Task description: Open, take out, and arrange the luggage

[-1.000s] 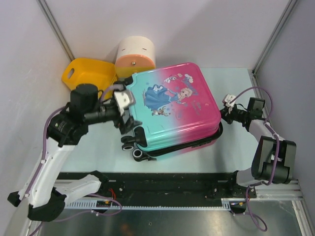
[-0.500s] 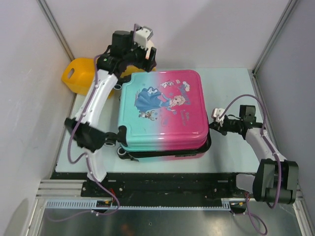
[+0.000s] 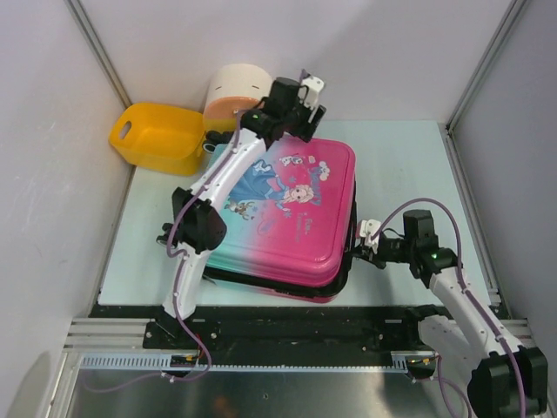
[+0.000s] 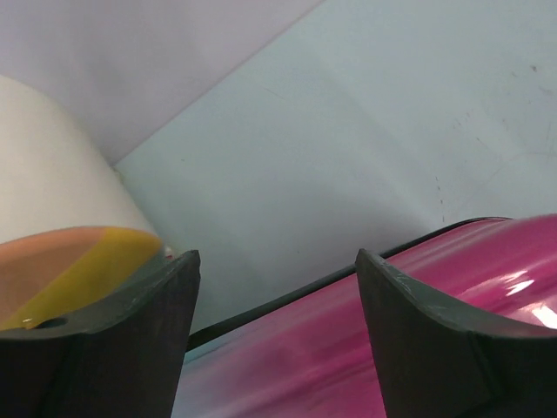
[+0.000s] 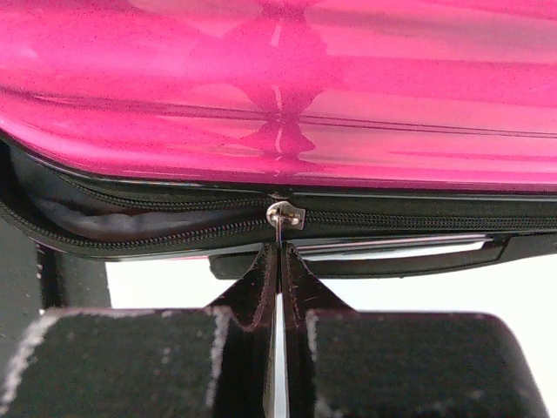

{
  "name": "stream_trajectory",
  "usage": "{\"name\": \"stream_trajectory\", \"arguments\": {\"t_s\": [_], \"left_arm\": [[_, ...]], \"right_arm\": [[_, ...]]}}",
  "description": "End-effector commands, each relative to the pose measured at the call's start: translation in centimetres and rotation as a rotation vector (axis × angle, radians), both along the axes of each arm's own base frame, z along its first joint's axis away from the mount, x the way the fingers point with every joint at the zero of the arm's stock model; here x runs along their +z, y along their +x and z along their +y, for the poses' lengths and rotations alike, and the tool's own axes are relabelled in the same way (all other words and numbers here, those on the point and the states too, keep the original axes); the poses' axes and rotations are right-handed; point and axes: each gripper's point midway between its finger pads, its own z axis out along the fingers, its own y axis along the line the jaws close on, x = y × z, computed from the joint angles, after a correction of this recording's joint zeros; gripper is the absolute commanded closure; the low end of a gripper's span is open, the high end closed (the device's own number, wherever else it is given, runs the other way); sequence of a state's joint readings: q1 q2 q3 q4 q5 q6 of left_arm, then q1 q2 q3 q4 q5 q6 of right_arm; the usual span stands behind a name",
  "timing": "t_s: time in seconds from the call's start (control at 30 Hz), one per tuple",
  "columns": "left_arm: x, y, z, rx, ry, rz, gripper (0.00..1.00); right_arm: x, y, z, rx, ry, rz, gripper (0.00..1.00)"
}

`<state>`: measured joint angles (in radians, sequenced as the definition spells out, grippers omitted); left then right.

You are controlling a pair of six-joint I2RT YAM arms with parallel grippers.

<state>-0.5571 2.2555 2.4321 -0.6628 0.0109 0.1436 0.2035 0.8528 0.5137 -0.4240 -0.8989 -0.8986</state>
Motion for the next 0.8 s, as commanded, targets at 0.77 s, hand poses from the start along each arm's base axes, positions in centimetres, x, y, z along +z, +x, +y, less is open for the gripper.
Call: {"name": "stream_trajectory", "arguments": {"t_s": [0.77], "left_arm": [[-7.6, -7.4, -7.2, -0.272, 0.135, 0.087, 0.45]], "right_arm": [[1.0, 10.5, -5.7, -0.336, 0.072, -0.056, 1.00]]}}
